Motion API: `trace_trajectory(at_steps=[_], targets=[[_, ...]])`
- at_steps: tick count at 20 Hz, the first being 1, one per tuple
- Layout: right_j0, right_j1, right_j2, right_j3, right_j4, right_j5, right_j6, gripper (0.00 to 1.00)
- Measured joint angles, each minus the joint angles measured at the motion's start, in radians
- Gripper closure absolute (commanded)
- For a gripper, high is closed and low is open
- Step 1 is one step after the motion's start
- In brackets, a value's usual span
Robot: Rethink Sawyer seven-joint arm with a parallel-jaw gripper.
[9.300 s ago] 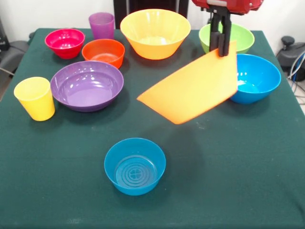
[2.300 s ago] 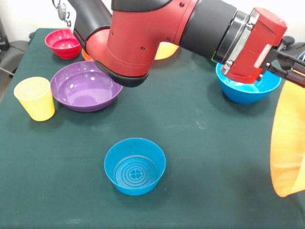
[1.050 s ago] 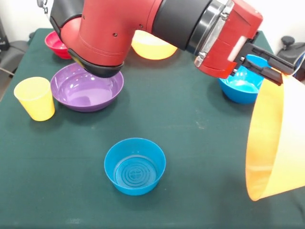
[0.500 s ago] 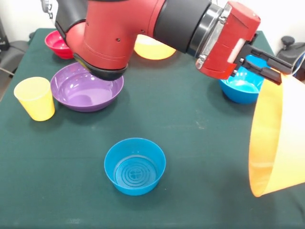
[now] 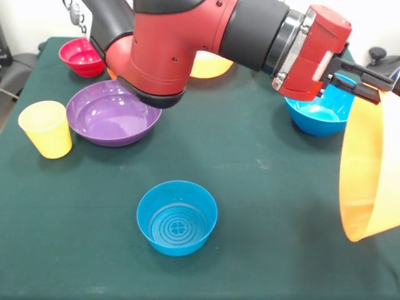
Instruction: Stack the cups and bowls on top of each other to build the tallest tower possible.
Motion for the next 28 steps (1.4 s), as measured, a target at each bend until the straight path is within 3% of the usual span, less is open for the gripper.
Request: trace_trajectory(at_steps=[14, 28], targets=[[-0.048, 0.029, -0.032, 0.027, -0.031, -0.003, 0.0, 1.0], [-0.055, 0.028, -0.039, 0.031, -0.056, -0.018, 0.0, 1.0]])
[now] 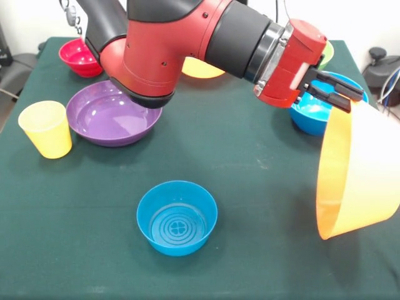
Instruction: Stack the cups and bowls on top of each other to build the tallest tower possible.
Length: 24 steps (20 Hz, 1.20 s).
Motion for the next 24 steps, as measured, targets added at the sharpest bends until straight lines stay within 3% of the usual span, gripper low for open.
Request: trace_trajectory(at_steps=[24], targets=[[-0.034, 0.066, -0.026, -0.006, -0.001, 0.0, 0.0, 1.0]])
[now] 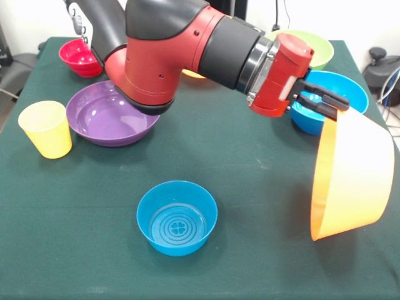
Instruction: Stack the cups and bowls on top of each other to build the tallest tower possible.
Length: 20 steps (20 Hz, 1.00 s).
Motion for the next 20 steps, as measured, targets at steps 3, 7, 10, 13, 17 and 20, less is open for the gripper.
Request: trace_trajectory(at_steps=[3, 7, 10, 13, 17, 20], targets=[[-0.005, 0.0, -0.004, -0.001, 0.0, 0.0, 0.0, 1.0], [-0.014, 0.0, -0.005, -0.001, 0.0, 0.0, 0.0, 1.0], [-0.02, -0.001, -0.005, -0.003, 0.0, 0.0, 0.0, 1.0], [-0.023, -0.002, -0.006, -0.003, 0.0, 0.0, 0.0, 1.0], [-0.026, -0.002, -0.006, -0.004, 0.001, 0.004, 0.0, 1.0], [-0.028, -0.002, -0.007, -0.005, 0.001, 0.015, 0.0, 1.0]])
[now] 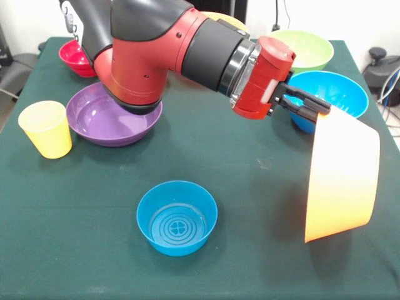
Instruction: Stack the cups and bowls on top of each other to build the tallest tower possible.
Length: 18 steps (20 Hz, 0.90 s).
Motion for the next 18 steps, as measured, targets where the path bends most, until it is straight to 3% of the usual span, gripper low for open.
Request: trace_trajectory(at_steps=[18], targets=[[-0.018, -0.026, -0.005, -0.018, 0.003, 0.106, 0.0, 1.0]])
